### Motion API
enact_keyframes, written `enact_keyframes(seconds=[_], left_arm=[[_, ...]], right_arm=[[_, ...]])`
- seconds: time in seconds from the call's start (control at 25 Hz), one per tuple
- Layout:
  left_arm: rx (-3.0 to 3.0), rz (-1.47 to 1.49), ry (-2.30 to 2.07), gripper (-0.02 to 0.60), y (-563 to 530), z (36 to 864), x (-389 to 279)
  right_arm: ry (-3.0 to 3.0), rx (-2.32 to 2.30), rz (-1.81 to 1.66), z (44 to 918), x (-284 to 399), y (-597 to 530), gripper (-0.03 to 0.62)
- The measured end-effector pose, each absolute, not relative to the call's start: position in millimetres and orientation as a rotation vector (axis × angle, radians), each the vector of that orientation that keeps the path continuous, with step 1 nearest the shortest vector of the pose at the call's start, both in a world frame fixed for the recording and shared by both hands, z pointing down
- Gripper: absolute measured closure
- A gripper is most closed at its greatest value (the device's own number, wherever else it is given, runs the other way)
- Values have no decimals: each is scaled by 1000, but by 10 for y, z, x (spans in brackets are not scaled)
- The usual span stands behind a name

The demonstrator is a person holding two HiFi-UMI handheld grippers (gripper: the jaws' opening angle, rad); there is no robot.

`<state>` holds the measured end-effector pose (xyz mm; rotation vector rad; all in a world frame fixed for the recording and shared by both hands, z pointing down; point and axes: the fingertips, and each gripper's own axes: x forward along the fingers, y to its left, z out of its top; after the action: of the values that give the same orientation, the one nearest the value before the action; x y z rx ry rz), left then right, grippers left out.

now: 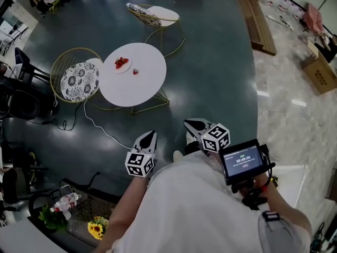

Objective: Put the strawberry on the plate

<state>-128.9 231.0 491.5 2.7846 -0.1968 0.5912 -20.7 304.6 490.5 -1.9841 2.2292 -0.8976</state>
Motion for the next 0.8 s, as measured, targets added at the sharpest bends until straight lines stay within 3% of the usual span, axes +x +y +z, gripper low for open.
enact_keyframes(seconds=[0.8], left_arm=[[2658, 624, -561, 575, 1083, 4985, -644]], right_arm=[[2465, -1733, -910, 4965, 728, 1635, 586]])
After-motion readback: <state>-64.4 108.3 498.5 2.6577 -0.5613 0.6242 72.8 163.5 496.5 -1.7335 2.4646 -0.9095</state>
